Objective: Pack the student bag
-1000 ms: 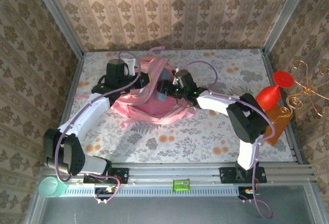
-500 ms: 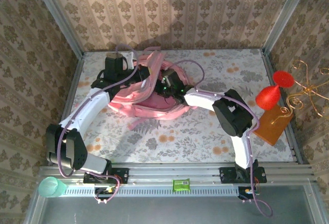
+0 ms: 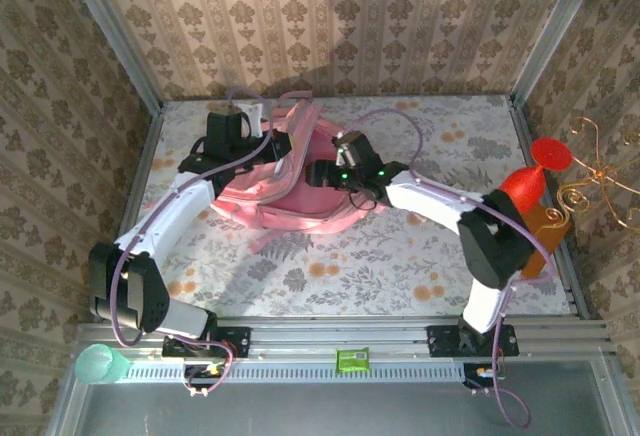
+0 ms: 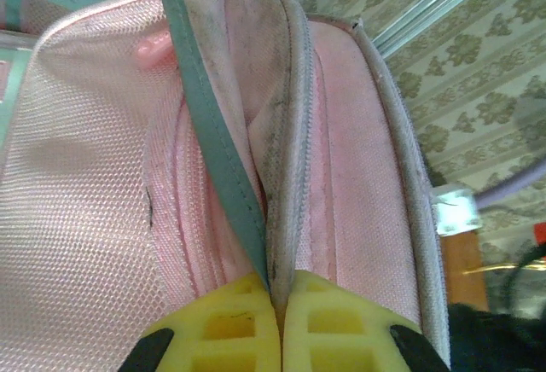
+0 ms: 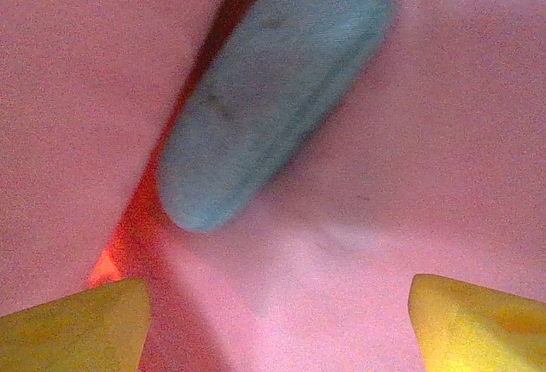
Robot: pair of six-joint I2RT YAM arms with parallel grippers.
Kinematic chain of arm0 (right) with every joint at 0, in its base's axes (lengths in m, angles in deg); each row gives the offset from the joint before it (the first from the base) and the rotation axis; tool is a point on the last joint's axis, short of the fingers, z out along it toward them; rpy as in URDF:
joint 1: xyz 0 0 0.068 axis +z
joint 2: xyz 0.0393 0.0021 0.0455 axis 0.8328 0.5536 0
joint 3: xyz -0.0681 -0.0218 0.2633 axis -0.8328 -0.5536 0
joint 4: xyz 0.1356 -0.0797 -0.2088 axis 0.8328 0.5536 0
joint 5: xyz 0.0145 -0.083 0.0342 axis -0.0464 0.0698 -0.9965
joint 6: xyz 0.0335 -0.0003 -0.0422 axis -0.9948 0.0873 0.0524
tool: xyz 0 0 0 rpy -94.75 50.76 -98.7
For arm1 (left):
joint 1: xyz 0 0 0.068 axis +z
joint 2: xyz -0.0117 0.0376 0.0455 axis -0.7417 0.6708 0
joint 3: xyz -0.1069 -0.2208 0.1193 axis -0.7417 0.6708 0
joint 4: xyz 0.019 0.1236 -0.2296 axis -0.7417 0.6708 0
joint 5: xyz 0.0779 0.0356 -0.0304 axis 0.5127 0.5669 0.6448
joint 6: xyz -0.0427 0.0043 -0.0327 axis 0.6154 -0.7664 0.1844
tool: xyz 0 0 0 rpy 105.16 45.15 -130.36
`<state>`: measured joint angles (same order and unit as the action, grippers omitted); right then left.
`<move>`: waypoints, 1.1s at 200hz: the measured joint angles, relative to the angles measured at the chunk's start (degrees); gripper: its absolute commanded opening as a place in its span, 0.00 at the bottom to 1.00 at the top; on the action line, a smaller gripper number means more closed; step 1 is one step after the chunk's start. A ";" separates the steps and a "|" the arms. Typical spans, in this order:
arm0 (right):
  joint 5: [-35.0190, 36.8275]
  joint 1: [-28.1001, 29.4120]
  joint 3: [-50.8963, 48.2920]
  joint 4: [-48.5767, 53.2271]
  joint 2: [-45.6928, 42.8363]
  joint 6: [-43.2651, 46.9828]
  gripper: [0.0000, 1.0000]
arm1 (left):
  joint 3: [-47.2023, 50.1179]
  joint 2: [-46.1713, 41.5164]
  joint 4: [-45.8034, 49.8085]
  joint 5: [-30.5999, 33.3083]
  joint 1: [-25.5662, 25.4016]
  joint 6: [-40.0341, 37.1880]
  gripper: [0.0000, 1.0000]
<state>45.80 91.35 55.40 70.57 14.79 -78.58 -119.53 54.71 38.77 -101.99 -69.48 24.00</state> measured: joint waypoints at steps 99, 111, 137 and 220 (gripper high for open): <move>11.15 -16.81 -8.46 15.72 -14.23 10.47 0.82 | 0.92 -1.44 3.17 8.04 -3.39 -6.67 0.00; 11.54 -20.92 -9.86 17.22 -14.23 10.19 0.82 | 0.96 -1.46 3.26 8.41 -3.72 -7.04 0.00; 14.25 -29.00 -10.78 20.44 -13.38 8.70 0.80 | 1.14 -1.62 3.37 9.03 -3.93 -7.45 0.00; 15.61 -37.16 -7.89 21.68 -2.23 4.37 0.77 | 1.14 -1.62 4.02 9.25 -4.42 -8.17 0.00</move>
<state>61.40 54.19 47.51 92.25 12.56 -74.20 -118.40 53.09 42.79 -92.74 -73.89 15.83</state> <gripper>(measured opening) 0.775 0.050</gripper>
